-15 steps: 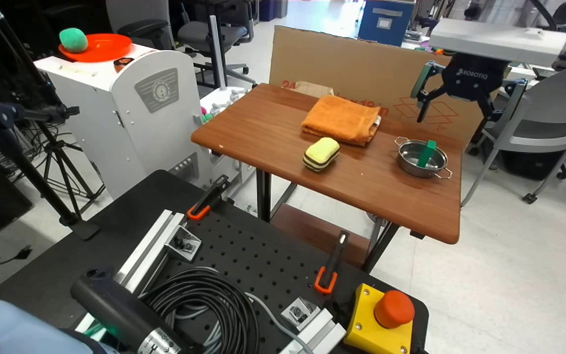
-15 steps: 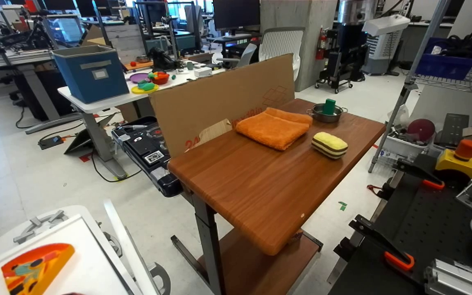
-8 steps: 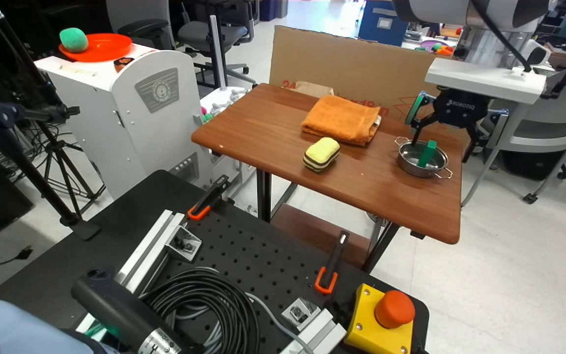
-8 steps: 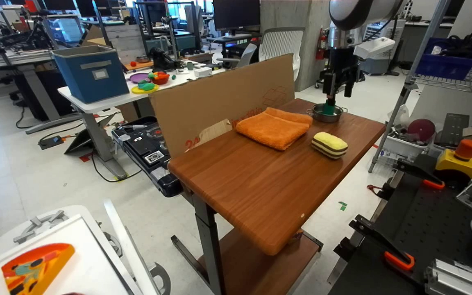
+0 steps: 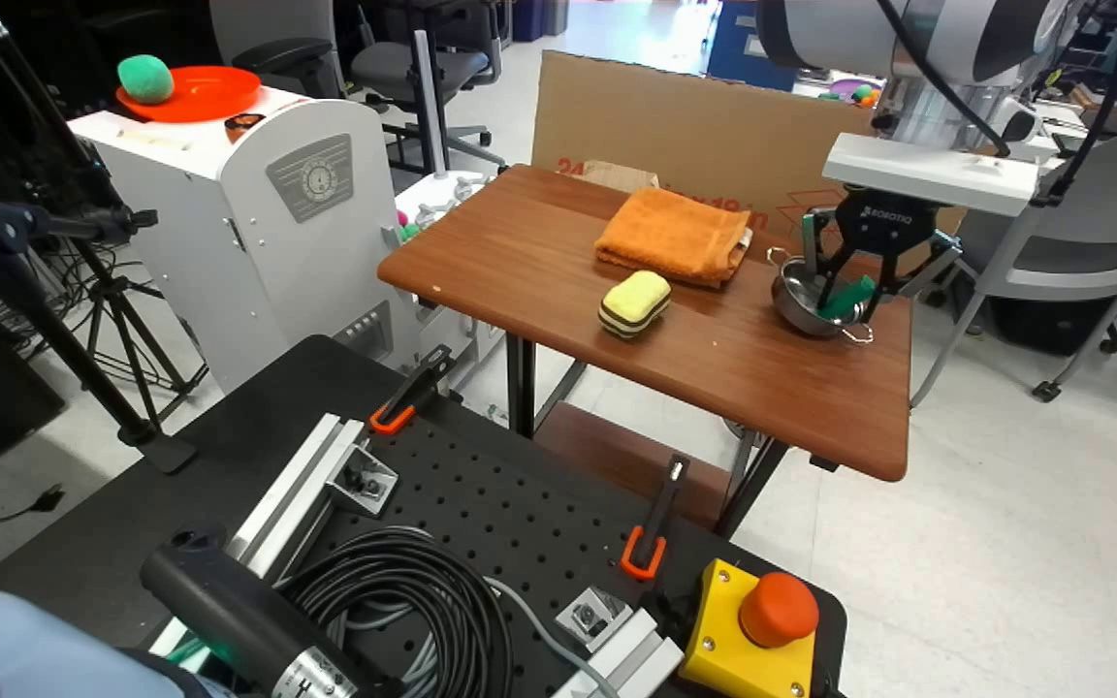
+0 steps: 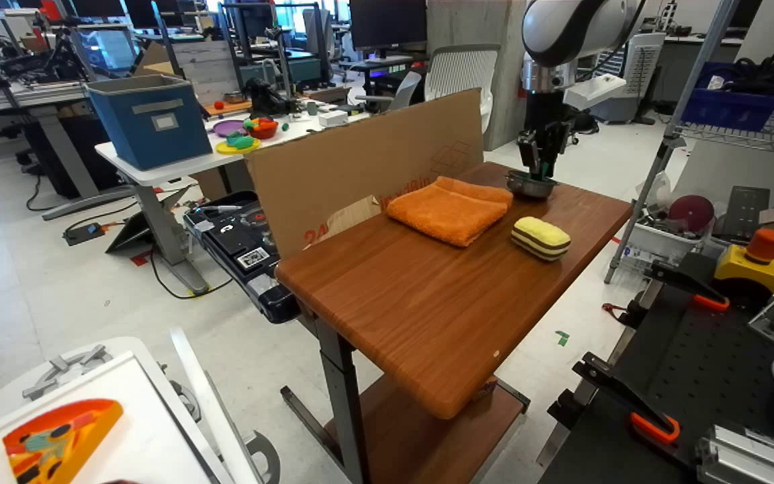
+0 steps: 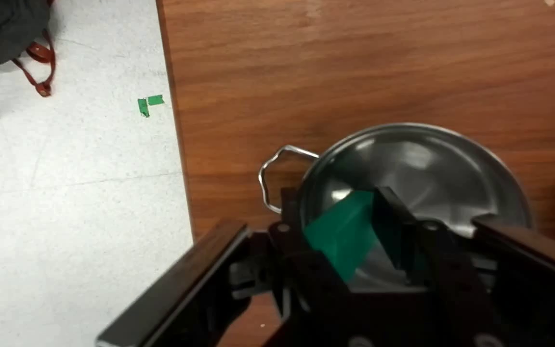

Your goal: Put the green block on the table

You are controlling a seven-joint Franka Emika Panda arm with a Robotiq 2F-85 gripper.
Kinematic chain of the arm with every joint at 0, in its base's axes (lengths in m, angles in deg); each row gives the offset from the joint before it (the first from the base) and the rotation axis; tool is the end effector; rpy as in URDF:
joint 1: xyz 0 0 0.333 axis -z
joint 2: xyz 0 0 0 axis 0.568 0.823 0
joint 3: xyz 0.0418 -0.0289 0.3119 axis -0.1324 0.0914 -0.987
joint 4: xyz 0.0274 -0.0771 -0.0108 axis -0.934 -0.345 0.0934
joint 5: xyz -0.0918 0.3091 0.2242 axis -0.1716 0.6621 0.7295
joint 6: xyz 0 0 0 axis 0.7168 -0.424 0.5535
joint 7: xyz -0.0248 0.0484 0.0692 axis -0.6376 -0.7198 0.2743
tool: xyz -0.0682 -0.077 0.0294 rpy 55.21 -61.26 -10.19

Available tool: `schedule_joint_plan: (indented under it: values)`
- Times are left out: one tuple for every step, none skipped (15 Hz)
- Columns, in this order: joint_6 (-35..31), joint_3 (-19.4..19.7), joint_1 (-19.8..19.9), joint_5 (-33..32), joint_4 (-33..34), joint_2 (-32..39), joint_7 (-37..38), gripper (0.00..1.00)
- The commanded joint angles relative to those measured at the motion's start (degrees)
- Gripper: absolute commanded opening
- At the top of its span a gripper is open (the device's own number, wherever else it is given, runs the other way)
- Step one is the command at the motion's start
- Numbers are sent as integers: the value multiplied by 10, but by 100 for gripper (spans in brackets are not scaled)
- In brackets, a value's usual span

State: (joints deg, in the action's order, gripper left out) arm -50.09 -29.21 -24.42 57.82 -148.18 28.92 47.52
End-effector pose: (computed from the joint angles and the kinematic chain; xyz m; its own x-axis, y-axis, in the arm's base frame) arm 0.6388 -0.1838 0.1997 0.9929 -0.0170 -0.1178 -0.0058 -0.9955 0.0943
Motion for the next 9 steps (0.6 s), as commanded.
schedule_joint_plan:
  values:
    - [7,-9,4,-13,13,-7,-25,12]
    - [4,-10,4,-16,7,-15,-33,5]
    - [3,-11,4,-17,4,-19,-40,0]
    - [1,-10,4,-20,-5,-29,-46,2]
    - [1,-10,4,-24,-8,-35,-51,5]
    - [-2,-9,2,-29,-20,-48,-55,5]
    - [-5,-9,2,-32,-28,-58,-58,5]
    - [-2,-10,2,-33,-41,-72,-62,5]
    - [0,-12,3,-31,-54,-87,-69,5]
